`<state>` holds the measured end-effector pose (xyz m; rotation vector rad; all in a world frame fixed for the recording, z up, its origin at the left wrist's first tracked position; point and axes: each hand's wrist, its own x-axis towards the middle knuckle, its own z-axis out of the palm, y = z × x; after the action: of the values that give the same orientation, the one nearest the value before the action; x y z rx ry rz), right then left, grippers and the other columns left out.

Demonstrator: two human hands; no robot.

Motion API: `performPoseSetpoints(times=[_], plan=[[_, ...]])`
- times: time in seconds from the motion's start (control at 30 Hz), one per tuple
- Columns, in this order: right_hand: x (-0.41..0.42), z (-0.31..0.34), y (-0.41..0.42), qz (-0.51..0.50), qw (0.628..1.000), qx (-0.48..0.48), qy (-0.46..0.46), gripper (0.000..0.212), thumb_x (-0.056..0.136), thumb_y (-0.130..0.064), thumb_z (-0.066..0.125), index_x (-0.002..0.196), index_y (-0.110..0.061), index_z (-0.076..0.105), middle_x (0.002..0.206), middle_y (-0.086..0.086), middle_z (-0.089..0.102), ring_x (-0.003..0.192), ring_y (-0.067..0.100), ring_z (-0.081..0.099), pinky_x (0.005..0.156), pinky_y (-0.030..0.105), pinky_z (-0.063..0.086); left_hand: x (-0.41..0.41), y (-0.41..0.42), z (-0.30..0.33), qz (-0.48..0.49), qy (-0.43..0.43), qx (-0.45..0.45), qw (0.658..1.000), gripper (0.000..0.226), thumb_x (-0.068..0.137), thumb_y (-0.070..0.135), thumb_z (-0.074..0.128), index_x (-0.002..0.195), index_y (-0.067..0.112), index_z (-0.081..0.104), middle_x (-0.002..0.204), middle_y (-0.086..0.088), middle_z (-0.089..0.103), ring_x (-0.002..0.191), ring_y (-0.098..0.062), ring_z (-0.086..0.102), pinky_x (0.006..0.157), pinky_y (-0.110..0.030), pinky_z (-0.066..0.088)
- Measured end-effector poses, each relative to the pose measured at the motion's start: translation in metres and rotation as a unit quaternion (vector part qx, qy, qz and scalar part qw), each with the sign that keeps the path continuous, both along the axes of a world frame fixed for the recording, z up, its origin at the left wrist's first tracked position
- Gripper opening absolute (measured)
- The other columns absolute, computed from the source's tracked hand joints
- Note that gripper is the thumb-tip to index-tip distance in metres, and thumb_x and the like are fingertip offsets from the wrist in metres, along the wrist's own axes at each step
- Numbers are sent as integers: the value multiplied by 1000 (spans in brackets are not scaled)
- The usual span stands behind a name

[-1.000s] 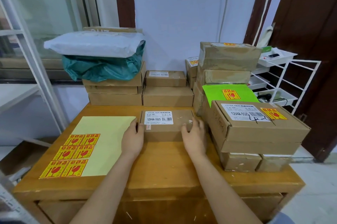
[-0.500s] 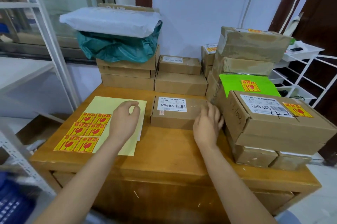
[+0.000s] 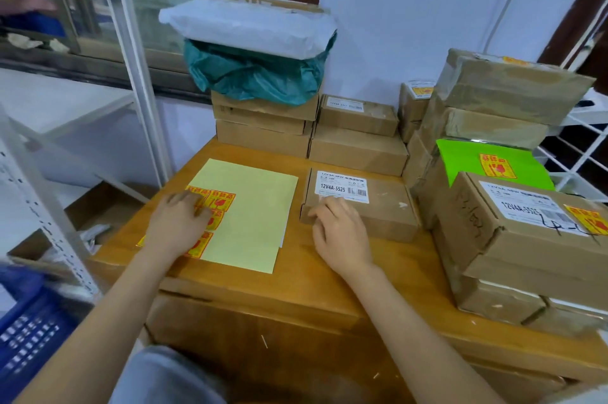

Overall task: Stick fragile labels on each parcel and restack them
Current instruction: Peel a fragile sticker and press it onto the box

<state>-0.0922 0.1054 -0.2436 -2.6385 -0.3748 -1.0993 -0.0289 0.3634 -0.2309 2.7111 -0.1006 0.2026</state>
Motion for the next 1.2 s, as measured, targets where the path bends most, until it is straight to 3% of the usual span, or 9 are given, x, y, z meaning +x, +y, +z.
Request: performPoseSetpoints(times=[0.23,0.4,0.5,0.67,0.97,1.2], plan=[[20,8,59,96,994,37,32,31,83,-11,37,85,-5,68,84,6,62,77,22,59,65,31,47,-2,-15,-4,-27,2,27,999,48,97,33,44,139,9,45,149,-10,39,140,-31,26,115,-43,21],[47,14,90,76,976,50,197,31,95,-13,43,118,-6,61,115,7,55,106,23,53,81,39,49,2,-13,-7,-23,11,-18,1000,49,97,34,45,140,12,44,152,-9,34,144,-30,17,117,-42,15],[57,5,100,61,959,70,266,34,96,-19,44,125,-9,59,120,6,52,114,23,47,91,39,45,3,-9,-8,-15,16,-75,997,45,97,28,46,140,14,46,154,-9,29,145,-28,12,117,-41,12],[56,-2,103,59,954,87,282,30,95,-26,50,118,-15,63,117,2,54,115,20,43,97,37,39,3,-2,-10,-31,-1,-157,987,36,98,19,44,132,26,54,155,-1,28,146,-23,10,118,-43,10],[64,1,107,61,928,166,327,17,90,-34,60,96,-20,68,112,-3,56,111,19,45,92,35,41,3,-2,-12,-30,12,-152,988,39,99,8,35,123,25,61,155,-3,27,146,-21,10,118,-39,9],[66,2,106,64,924,182,329,13,92,-27,58,91,-22,70,110,-3,57,109,20,46,93,36,43,4,-5,-11,-17,10,-136,991,44,98,4,32,123,25,61,154,-4,30,146,-23,12,118,-41,12]])
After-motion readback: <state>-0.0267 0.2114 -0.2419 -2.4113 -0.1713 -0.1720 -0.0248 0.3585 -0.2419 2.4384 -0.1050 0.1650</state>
